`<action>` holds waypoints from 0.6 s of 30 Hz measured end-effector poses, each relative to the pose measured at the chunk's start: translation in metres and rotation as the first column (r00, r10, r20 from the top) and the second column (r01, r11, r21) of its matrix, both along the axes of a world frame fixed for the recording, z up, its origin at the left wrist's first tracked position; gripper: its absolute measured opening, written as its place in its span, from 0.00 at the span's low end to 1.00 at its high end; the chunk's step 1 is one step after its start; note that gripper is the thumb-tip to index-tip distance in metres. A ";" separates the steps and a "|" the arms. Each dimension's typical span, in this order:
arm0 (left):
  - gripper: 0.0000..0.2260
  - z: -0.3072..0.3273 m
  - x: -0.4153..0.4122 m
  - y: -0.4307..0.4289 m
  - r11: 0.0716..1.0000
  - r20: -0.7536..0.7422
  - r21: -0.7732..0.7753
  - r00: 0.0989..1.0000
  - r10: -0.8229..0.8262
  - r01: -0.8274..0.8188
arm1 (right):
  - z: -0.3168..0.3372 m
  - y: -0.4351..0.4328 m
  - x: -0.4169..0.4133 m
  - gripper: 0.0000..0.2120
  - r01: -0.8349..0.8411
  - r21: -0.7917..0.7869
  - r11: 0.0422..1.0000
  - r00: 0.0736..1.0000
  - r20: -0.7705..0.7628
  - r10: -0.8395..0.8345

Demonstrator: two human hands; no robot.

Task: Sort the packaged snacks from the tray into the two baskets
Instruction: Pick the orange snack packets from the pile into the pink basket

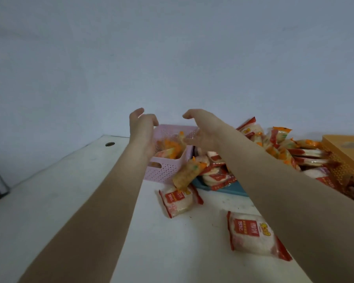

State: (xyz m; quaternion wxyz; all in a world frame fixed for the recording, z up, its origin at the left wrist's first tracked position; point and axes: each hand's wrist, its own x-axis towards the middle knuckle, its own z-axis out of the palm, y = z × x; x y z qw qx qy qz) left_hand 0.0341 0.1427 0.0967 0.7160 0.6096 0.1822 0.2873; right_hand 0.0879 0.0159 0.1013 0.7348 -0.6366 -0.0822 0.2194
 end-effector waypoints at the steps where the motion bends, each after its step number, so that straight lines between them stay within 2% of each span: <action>1: 0.23 -0.010 -0.003 0.002 0.995 0.003 0.101 1.000 0.010 -0.010 | -0.008 -0.006 0.002 0.16 0.029 -0.106 0.994 0.995 0.093 -0.020; 3: 0.16 -0.025 -0.016 0.003 0.908 -0.075 0.414 0.997 -0.033 0.061 | -0.025 -0.021 -0.002 0.11 0.041 -0.379 0.924 0.944 0.317 0.088; 4: 0.12 -0.034 -0.024 0.001 0.809 -0.173 0.569 0.983 -0.059 0.149 | -0.036 -0.027 -0.002 0.08 0.053 -0.543 0.838 0.883 0.418 0.215; 6: 0.06 -0.056 -0.036 -0.009 0.473 -0.349 0.826 0.937 0.004 0.306 | -0.057 -0.034 -0.001 0.06 0.172 -0.797 0.579 0.748 0.488 0.449; 7: 0.07 -0.070 -0.037 -0.014 0.282 -0.352 0.906 0.932 0.082 0.317 | -0.067 -0.037 -0.002 0.09 0.244 -0.854 0.459 0.704 0.482 0.522; 8: 0.10 -0.083 -0.038 -0.021 0.131 -0.318 0.945 0.938 0.139 0.301 | -0.078 -0.039 -0.002 0.16 0.304 -0.876 0.375 0.674 0.476 0.565; 9: 0.12 -0.095 -0.036 -0.026 0.033 -0.288 0.958 0.942 0.172 0.286 | -0.086 -0.041 -0.003 0.21 0.341 -0.884 0.320 0.655 0.468 0.593; 11: 0.18 -0.112 -0.032 -0.035 -0.076 -0.259 0.957 0.942 0.215 0.280 | -0.098 -0.045 -0.006 0.25 0.357 -0.900 0.249 0.654 0.431 0.622; 12: 0.20 -0.116 -0.028 -0.038 -0.097 -0.251 0.955 0.940 0.230 0.279 | -0.100 -0.050 -0.007 0.25 0.352 -0.905 0.238 0.657 0.420 0.626; 14: 0.20 -0.119 -0.023 -0.042 -0.067 -0.220 0.968 0.950 0.220 0.240 | -0.094 -0.058 -0.013 0.21 0.336 -0.895 0.292 0.658 0.445 0.608; 16: 0.20 -0.119 -0.016 -0.048 0.083 -0.219 0.974 0.966 0.138 0.210 | -0.080 -0.071 -0.021 0.14 0.437 -0.793 0.425 0.583 0.610 0.537; 17: 0.19 -0.118 -0.013 -0.052 0.194 -0.227 0.959 0.970 0.086 0.208 | -0.074 -0.076 -0.025 0.11 0.546 -0.695 0.468 0.498 0.718 0.486; 18: 0.19 -0.116 -0.009 -0.056 0.302 -0.228 0.931 0.973 0.041 0.205 | -0.067 -0.081 -0.028 0.11 0.657 -0.590 0.469 0.407 0.801 0.438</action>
